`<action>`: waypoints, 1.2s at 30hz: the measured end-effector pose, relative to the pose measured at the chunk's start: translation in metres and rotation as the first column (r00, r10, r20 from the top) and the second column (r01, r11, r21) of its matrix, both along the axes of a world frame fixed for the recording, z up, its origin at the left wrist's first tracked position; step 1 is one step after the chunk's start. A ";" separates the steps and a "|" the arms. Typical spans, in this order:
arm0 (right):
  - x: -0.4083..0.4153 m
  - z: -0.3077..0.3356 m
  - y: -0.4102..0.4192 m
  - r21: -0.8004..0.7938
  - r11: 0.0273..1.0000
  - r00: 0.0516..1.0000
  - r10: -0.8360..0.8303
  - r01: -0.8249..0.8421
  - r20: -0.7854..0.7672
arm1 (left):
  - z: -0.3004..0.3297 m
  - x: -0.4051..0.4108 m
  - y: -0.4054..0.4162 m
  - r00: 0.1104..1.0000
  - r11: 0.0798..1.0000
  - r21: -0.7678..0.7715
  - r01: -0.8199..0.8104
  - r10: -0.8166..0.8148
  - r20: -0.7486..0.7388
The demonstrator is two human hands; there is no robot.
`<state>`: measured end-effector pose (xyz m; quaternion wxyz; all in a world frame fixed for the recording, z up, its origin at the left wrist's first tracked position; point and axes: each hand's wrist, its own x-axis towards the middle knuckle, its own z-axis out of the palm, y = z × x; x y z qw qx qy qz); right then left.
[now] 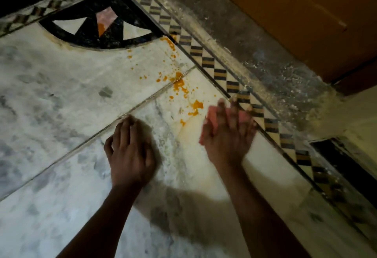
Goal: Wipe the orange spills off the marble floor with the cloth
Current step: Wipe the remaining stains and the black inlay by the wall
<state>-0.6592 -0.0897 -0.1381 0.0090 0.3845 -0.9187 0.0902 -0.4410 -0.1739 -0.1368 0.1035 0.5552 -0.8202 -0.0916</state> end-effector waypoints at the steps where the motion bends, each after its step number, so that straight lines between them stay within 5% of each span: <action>1: 0.028 0.004 0.010 -0.024 0.991 0.991 0.132 -0.132 -0.001 | 0.000 0.000 0.001 1.000 1.000 0.010 0.000 0.000 0.010; 3: 0.078 0.013 0.069 -0.075 0.918 0.920 0.392 -0.389 0.017 | 0.002 0.000 0.001 1.000 1.000 0.017 -0.003 0.003 0.008; 5: 0.082 0.016 0.135 -0.030 0.893 0.893 0.450 -0.449 0.027 | 0.004 -0.001 0.001 1.000 0.999 0.032 -0.006 0.006 0.007; 8: 0.016 0.002 0.145 0.071 0.978 0.980 0.196 -0.193 -0.026 | 0.004 -0.001 0.001 1.000 1.000 0.028 -0.005 0.005 0.005; 11: -0.027 -0.007 0.062 0.019 0.993 0.993 -0.115 0.115 -0.003 | 0.002 -0.001 -0.001 1.000 1.000 0.017 0.005 -0.005 0.003; 14: 0.017 0.000 0.027 0.016 0.992 0.992 0.124 -0.124 0.029 | 0.004 0.000 0.001 1.000 0.999 0.037 0.014 -0.014 -0.004; 18: 0.081 0.014 0.125 -0.122 0.822 0.828 0.560 -0.557 -0.008 | 0.010 0.000 0.001 0.999 0.998 0.056 0.018 -0.016 -0.033; 20: 0.058 0.013 0.139 -0.055 0.786 0.788 0.615 -0.616 -0.029 | 0.010 0.003 0.003 0.999 0.998 0.062 0.015 -0.012 -0.039; 24: 0.010 -0.005 0.039 0.038 0.968 0.969 0.247 -0.246 0.003 | 0.009 0.003 0.004 1.000 0.998 0.061 -0.013 0.014 -0.017; 26: 0.025 -0.004 -0.008 0.014 0.985 0.985 0.170 -0.171 0.041 | 0.006 0.005 0.005 0.999 0.999 0.045 -0.024 0.026 -0.047; 29: 0.087 0.000 0.018 -0.056 0.918 0.918 0.395 -0.393 0.028 | 0.011 0.015 -0.003 0.993 0.997 0.065 0.048 -0.041 -0.110; 32: 0.085 0.007 0.092 -0.009 0.827 0.825 0.563 -0.563 0.048 | 0.012 0.029 -0.028 0.979 0.979 0.001 0.206 -0.206 0.008; 36: 0.000 -0.011 0.042 0.051 0.988 0.989 0.146 -0.146 -0.001 | -0.001 0.041 -0.042 0.991 0.991 -0.034 0.128 -0.130 -0.040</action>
